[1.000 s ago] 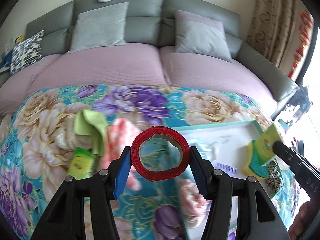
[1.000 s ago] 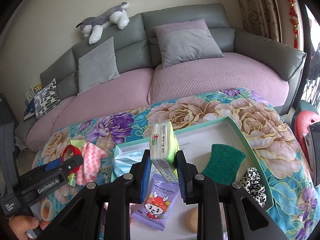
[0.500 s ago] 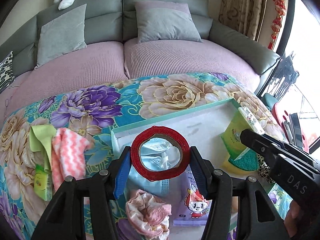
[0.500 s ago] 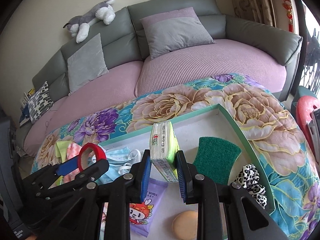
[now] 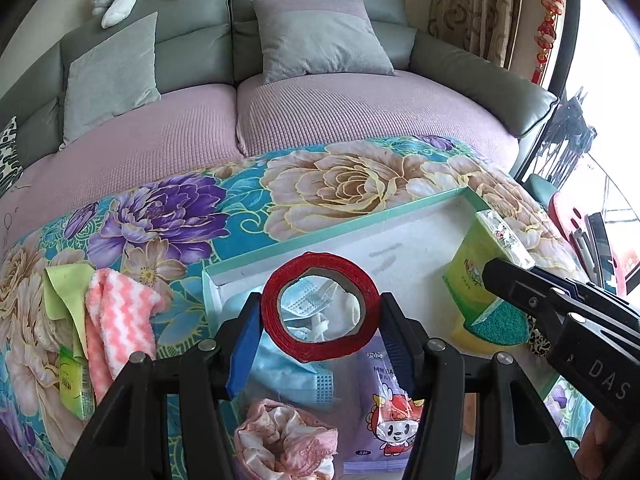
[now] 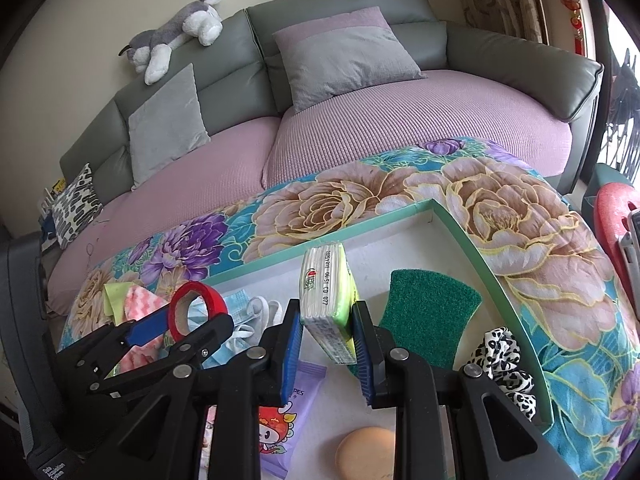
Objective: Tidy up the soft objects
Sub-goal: 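Carry the red tape and tissue pack over the tray and open the left tool, then open the right tool to drop the tissue pack into the tray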
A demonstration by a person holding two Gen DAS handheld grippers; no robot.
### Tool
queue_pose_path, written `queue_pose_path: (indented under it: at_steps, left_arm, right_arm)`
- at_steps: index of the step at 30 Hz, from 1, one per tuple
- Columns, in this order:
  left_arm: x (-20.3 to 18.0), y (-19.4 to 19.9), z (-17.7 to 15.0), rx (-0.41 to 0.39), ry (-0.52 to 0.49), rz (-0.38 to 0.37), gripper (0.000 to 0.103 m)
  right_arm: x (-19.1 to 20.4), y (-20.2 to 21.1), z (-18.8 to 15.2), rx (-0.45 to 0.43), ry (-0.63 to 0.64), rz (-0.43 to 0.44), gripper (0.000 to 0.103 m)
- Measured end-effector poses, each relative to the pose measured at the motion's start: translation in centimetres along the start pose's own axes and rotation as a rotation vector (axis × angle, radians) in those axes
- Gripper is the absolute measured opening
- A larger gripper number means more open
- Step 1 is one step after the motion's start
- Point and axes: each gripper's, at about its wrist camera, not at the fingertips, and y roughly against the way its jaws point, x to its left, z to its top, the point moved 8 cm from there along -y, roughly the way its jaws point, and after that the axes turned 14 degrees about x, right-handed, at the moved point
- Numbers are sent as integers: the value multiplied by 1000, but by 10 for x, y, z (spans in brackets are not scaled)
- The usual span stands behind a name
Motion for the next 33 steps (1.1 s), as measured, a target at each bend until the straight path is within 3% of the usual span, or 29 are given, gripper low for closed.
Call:
queue_pose_path:
  at_steps: [5,9,17,19,20,21,22,27,33]
  left_arm:
    - [0,1,-2,14,-3,0,61]
    - [3,5,-3,19,-10,8,70]
    - [30,23,-8,5,55,38,71]
    - [39,24,-10,7,75,58,75]
    - [45,24,-11,7,90,71,86]
    - [50,25,-12,6,101,80,93]
    - [55,26,-13,3,114,89,93]
    - [88,31,-23,-10,200,133,94]
    - [129,40,-36,-25,306,191,94]
  right_arm:
    - [0,0,-1,5,1,-3,27]
    - [-1,-2,-2,11,4,-7,27]
    - [0,-5,-5,33,19,-43,31]
    - [-1,-5,-5,32,14,-53,40]
    - [-2,-4,-5,32,11,-63,46]
    - [-3,-4,-6,33,10,-74,59]
    - [-5,-3,-6,33,11,-86,68]
    - [-7,-3,-8,40,31,-162,75]
    - [-6,-6,-13,58,54,-203,77]
